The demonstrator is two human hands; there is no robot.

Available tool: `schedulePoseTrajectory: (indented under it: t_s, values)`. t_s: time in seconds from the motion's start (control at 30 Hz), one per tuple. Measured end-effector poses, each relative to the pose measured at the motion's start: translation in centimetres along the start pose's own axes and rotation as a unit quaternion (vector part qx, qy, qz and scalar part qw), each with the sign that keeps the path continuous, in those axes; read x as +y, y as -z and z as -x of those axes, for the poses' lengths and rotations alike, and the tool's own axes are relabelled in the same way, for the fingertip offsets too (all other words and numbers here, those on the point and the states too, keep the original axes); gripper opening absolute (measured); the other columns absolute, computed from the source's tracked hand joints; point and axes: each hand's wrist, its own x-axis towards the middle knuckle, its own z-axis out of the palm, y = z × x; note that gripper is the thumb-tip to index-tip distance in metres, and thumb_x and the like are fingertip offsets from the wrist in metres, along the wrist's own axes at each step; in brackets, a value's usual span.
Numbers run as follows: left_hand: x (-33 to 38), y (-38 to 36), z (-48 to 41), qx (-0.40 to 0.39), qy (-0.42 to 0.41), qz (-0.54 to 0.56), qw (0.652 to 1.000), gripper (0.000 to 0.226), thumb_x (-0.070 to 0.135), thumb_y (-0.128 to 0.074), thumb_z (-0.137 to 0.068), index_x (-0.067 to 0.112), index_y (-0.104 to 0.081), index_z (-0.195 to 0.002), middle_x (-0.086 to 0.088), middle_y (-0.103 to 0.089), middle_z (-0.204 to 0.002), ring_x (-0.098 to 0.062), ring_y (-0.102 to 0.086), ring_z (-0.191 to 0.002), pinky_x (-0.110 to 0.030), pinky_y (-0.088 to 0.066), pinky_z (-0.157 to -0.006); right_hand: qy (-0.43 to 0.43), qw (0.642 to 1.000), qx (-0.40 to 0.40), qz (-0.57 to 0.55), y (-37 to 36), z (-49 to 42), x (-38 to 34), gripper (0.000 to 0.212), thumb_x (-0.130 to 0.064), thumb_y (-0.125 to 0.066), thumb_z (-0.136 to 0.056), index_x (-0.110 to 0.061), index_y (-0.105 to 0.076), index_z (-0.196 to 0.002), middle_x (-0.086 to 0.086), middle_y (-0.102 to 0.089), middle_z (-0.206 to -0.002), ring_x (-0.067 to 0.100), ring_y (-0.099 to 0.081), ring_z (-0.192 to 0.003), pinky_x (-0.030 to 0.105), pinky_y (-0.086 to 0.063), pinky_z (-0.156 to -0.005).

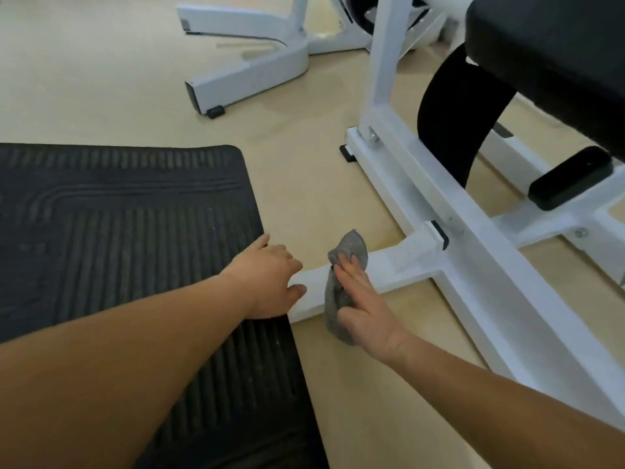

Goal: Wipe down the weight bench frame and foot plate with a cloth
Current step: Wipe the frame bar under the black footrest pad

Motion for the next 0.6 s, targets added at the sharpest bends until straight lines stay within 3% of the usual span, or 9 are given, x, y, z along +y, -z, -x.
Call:
schedulePoseTrajectory:
  t_s: [0.1, 0.2, 0.33, 0.47, 0.6]
  values:
    - [-2.0, -1.5, 1.4, 0.041, 0.030, -0.012, 0.999, 0.067, 0.063, -0.022, -0.104, 0.024, -0.036, -0.157, 0.000, -0.023, -0.169, -0.017, -0.005, -0.159, -0.047, 0.004, -0.129, 0.016, 0.996, -0.039, 0.077, -1.0, -1.8, -0.3, 0.092, -0.028, -0.039, -0.073, -0.024, -0.019, -0.163, -0.014, -0.001, -0.170, -0.002, 0.010, -0.154, 0.036, 0.002, -0.129]
    - [-2.5, -3.0, 2.6, 0.098, 0.053, 0.032, 0.993, 0.069, 0.064, -0.015, -0.104, 0.029, -0.018, -0.163, 0.003, -0.001, -0.173, -0.014, 0.009, -0.158, -0.043, 0.007, -0.129, 0.018, 0.991, -0.057, 0.119, -0.9, -3.8, 0.2, 0.089, -0.033, -0.039, -0.078, -0.025, -0.015, -0.163, -0.014, 0.003, -0.170, 0.001, 0.012, -0.154, 0.036, 0.005, -0.128]
    - [-2.8, -3.6, 2.6, 0.129, 0.072, 0.067, 0.987, 0.071, 0.063, -0.018, -0.104, 0.026, -0.015, -0.164, 0.006, -0.001, -0.173, -0.009, 0.008, -0.158, -0.037, 0.006, -0.129, -0.015, 0.956, -0.055, 0.287, -1.1, -6.2, 3.1, 0.068, -0.034, -0.031, -0.104, -0.027, 0.000, -0.164, -0.007, 0.006, -0.171, 0.011, 0.011, -0.156, 0.037, 0.005, -0.128]
    - [-2.7, -3.7, 2.5, 0.130, 0.078, 0.067, 0.986, 0.072, 0.065, -0.018, -0.103, 0.027, -0.015, -0.164, 0.007, -0.001, -0.173, -0.009, 0.008, -0.158, -0.039, 0.003, -0.130, -0.038, 0.913, 0.000, 0.407, -4.1, -5.5, 5.0, 0.065, -0.051, -0.008, -0.107, -0.025, 0.020, -0.159, -0.004, 0.028, -0.166, 0.017, 0.030, -0.152, 0.046, 0.013, -0.126]
    - [-2.9, -3.7, 2.3, 0.142, 0.077, 0.067, 0.985, 0.069, 0.063, -0.018, -0.104, 0.028, -0.020, -0.163, 0.007, -0.005, -0.173, -0.009, 0.005, -0.158, -0.039, 0.001, -0.130, 0.121, 0.907, -0.108, 0.389, -6.2, -5.4, 3.2, 0.061, -0.058, 0.010, -0.100, -0.038, 0.017, -0.156, -0.015, 0.023, -0.166, 0.006, 0.035, -0.148, 0.045, 0.015, -0.125]
